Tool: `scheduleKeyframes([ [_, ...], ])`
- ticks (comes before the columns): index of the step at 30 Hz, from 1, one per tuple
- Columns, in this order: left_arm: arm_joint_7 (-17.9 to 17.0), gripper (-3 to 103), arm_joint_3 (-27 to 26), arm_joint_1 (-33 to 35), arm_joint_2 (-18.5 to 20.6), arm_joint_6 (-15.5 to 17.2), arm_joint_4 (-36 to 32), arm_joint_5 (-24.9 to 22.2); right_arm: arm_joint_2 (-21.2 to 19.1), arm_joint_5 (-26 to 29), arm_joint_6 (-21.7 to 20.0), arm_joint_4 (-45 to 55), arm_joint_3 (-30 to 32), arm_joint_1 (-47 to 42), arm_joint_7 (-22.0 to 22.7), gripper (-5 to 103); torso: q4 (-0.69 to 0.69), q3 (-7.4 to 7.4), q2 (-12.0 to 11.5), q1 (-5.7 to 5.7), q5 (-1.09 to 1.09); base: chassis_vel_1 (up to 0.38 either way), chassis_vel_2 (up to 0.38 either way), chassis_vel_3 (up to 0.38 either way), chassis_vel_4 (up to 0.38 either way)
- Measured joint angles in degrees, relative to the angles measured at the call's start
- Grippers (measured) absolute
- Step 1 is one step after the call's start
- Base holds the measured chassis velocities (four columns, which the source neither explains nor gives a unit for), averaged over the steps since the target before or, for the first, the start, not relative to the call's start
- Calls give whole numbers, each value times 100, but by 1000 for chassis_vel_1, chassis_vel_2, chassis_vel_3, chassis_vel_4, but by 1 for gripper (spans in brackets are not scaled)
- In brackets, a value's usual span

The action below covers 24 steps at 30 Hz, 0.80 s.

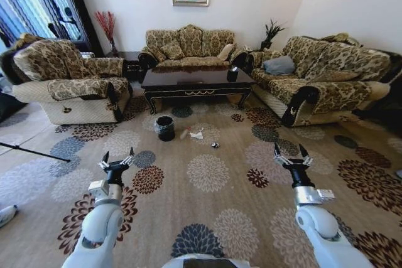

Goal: Move to the front of the table and pick up the trash from the floor, then place it into the trash bin.

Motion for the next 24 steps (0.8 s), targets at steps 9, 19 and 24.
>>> scheduleKeyframes([
  [9,33,100,-6,96,-62,-26,-27,86,76,-56,37,-21,19,-22,-13,100,0,-149,-269,-119,0,0,0,0,0],
  [19,36,100,-77,83,-58,-26,-112,52,72,-66,101,-51,17,-25,2,100,0,-288,-516,-227,0,0,0,0,0],
  [24,34,100,-201,15,25,10,-262,-92,67,-122,137,17,70,-63,-39,100,0,-359,-641,-281,0,0,0,0,0],
])
